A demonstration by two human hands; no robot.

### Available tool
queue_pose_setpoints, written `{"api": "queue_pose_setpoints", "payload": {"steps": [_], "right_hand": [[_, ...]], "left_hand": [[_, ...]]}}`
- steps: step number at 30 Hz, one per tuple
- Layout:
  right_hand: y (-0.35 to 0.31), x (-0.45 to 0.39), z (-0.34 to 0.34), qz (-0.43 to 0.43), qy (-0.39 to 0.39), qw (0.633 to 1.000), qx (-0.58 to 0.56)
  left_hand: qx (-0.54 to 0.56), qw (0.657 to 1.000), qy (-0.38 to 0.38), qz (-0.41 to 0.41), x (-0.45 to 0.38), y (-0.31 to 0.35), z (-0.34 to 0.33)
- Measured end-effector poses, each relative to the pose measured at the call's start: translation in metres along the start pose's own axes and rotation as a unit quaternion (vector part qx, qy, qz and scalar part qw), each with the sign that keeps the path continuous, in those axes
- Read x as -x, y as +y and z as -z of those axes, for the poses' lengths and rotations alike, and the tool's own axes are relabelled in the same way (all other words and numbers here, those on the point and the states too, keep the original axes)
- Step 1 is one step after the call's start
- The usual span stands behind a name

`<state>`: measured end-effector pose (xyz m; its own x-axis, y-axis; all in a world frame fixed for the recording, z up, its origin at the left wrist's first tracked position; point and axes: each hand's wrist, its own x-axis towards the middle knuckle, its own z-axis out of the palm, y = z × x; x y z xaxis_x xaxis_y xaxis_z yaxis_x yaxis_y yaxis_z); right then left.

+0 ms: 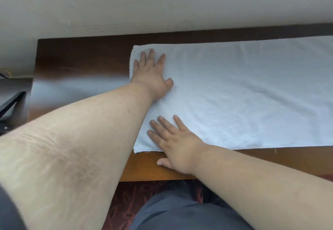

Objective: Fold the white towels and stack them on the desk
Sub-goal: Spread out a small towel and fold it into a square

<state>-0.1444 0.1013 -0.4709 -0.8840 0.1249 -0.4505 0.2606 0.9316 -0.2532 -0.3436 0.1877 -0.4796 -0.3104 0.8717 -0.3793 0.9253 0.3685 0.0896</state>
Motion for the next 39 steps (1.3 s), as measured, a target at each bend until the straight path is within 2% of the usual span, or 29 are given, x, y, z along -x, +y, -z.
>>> {"api": "queue_pose_setpoints", "payload": {"steps": [2,4,6,8,13,16,21,23,25,28,29,32,34,35,36,38,39], "right_hand": [[0.003,0.004,0.005,0.013,0.021,0.997,-0.07],[0.014,0.012,0.017,-0.012,0.103,0.974,-0.2],[0.036,0.027,0.027,-0.12,0.19,0.936,-0.27],[0.064,0.048,0.03,-0.24,0.225,0.902,-0.279],[0.125,0.122,0.011,-0.46,0.187,0.819,-0.288],[0.143,0.169,-0.008,-0.534,0.179,0.773,-0.293],[0.169,0.234,-0.038,-0.571,0.124,0.753,-0.302],[0.181,0.254,-0.048,-0.558,0.112,0.767,-0.297],[0.195,0.271,-0.054,-0.528,0.153,0.78,-0.299],[0.221,0.298,-0.062,-0.538,0.227,0.752,-0.305],[0.231,0.309,-0.066,-0.541,0.218,0.76,-0.288],[0.253,0.339,-0.083,-0.492,0.124,0.832,-0.225],[0.26,0.353,-0.092,-0.456,0.117,0.857,-0.208],[0.263,0.359,-0.095,-0.455,0.144,0.853,-0.21],[0.265,0.364,-0.096,-0.472,0.183,0.834,-0.221],[0.273,0.374,-0.095,-0.536,0.254,0.759,-0.268],[0.277,0.378,-0.095,-0.565,0.265,0.722,-0.297]], "left_hand": [[0.004,1.0,-0.004,0.004,0.001,0.003,0.003],[-0.004,1.0,0.013,-0.004,0.004,0.01,0.006],[-0.014,0.999,0.032,-0.039,0.007,0.024,0.009],[-0.018,0.996,0.035,-0.085,0.012,0.046,0.011],[-0.026,0.972,-0.019,-0.233,0.025,0.129,0.014],[-0.032,0.949,-0.038,-0.312,0.03,0.185,0.011],[-0.061,0.932,-0.074,-0.35,0.023,0.268,0.004],[-0.076,0.937,-0.075,-0.332,0.016,0.294,0.004],[-0.068,0.953,-0.045,-0.292,0.007,0.316,0.005],[-0.053,0.952,-0.005,-0.303,-0.005,0.356,0.003],[-0.045,0.947,-0.014,-0.317,-0.009,0.373,0.001],[-0.047,0.941,-0.048,-0.33,-0.019,0.422,-0.007],[-0.059,0.946,-0.019,-0.318,-0.024,0.445,-0.013],[-0.057,0.953,0.004,-0.297,-0.027,0.453,-0.014],[-0.047,0.962,0.021,-0.268,-0.03,0.461,-0.014],[0.01,0.973,0.041,-0.228,-0.035,0.478,-0.01],[0.035,0.973,0.047,-0.223,-0.039,0.489,-0.007]]}}
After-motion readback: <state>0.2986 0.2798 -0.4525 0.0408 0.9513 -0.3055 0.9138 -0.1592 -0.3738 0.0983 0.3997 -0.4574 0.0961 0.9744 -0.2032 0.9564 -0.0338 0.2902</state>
